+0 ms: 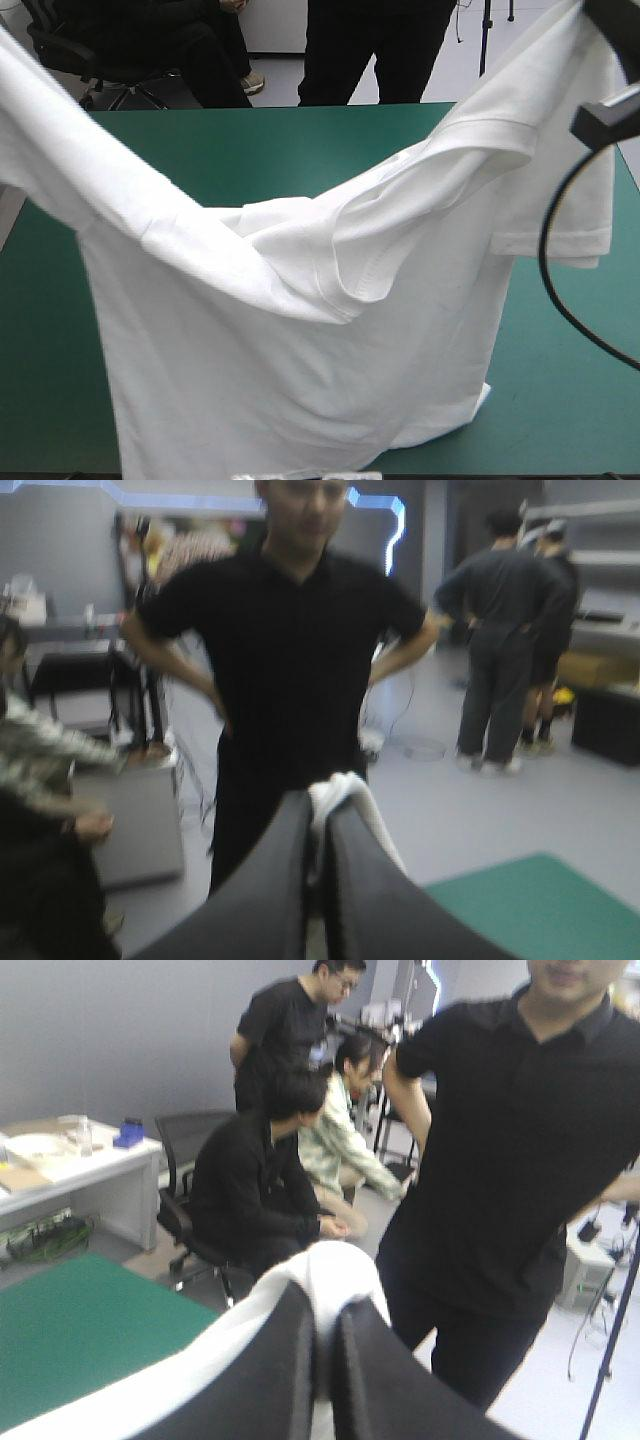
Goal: Fold the cloth
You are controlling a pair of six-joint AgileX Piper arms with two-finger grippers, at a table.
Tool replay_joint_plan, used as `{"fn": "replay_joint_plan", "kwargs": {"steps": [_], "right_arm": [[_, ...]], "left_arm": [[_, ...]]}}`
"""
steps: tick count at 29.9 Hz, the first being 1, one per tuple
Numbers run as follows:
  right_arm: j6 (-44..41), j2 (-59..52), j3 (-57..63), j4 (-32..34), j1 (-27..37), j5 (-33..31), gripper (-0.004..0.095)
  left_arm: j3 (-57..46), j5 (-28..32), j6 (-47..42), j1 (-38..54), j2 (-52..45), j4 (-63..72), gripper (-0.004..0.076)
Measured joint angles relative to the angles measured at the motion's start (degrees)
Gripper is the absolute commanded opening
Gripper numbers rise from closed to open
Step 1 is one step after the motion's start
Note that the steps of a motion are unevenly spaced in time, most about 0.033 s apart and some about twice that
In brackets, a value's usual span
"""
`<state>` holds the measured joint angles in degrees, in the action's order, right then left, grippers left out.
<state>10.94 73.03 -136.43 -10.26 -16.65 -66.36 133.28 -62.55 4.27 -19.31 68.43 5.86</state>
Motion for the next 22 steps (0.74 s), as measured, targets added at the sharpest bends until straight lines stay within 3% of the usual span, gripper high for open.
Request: {"fn": "replay_joint_plan", "kwargs": {"steps": [5,8,14,22], "right_arm": [[-0.8,5.9,8.1,1.6,0.0,-0.5,-0.0017],[-2.2,9.8,13.5,3.5,0.0,1.6,-0.0017],[-4.5,18.6,17.5,6.7,0.0,7.5,-0.0017],[-6.1,31.3,17.7,6.5,0.5,9.0,-0.0017]], "left_arm": [[-11.2,0.0,-1.8,0.0,6.5,-4.2,-0.0018],[-16.5,3.7,-1.9,0.0,10.7,-5.4,-0.0018],[-17.8,8.6,-2.2,0.0,20.0,-9.6,-0.0018],[-18.2,8.7,-2.2,0.0,33.5,-10.7,-0.0018]]}}
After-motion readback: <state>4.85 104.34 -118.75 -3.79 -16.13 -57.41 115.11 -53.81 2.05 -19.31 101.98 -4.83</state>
